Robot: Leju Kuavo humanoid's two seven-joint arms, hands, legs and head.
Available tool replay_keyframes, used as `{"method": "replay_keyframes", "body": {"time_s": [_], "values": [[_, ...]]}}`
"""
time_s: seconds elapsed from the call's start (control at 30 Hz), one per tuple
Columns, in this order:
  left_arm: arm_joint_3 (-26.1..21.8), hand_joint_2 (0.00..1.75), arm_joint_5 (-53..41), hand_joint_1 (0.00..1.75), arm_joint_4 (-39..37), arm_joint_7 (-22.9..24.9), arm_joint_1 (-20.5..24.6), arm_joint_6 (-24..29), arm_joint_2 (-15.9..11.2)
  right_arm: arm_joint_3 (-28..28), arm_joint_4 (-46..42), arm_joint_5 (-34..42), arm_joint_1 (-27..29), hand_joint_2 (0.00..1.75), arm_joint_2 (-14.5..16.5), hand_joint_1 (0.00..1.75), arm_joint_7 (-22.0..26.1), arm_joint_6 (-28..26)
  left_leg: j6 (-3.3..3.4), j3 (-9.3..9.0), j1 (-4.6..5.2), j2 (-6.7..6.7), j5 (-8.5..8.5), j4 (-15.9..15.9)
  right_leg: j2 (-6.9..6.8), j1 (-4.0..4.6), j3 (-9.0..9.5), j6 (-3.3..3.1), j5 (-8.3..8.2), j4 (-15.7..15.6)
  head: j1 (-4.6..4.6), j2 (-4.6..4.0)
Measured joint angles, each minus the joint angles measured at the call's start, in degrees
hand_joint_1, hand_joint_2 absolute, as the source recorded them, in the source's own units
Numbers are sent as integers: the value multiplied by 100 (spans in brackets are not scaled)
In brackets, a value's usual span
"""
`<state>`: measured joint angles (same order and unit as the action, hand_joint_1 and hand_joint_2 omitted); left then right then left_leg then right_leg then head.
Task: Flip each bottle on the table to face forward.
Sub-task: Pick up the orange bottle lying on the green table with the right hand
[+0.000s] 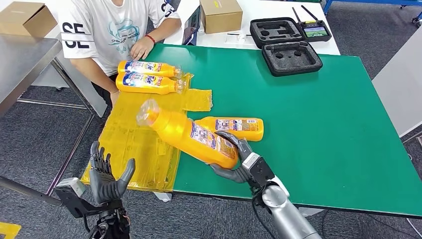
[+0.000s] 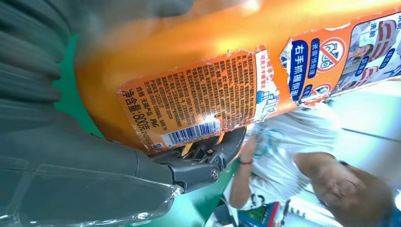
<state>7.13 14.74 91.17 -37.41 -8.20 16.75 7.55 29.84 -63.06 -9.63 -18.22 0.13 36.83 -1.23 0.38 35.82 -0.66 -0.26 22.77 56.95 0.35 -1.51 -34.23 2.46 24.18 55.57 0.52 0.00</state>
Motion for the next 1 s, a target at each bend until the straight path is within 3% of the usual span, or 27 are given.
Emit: {"method": "replay_keyframes", "body": {"time_s": [0.27,0.37,0.53,1.0], "values": [[224,175,157,0,888,-55,-294,-71,-11,-201,41,379,16,175,363,175,140,-180,0,0,1,-1,0,0,-1,-1,1,0,0,0,-2,0],[330,175,197,0,1103,63,-355,-323,-28,-264,124,455,17,175,422,175,163,-198,0,0,1,-1,0,0,-1,-1,0,0,0,0,-1,0],[731,175,299,0,1150,384,-330,-920,-88,-318,503,525,30,175,575,175,217,-187,0,0,1,-1,1,0,0,-1,-2,0,-1,0,-1,0],[1071,175,314,0,1053,423,-241,-1013,-172,-320,979,522,40,175,800,175,270,-185,0,1,1,-1,1,0,0,-1,-2,0,0,0,-2,-1]]}}
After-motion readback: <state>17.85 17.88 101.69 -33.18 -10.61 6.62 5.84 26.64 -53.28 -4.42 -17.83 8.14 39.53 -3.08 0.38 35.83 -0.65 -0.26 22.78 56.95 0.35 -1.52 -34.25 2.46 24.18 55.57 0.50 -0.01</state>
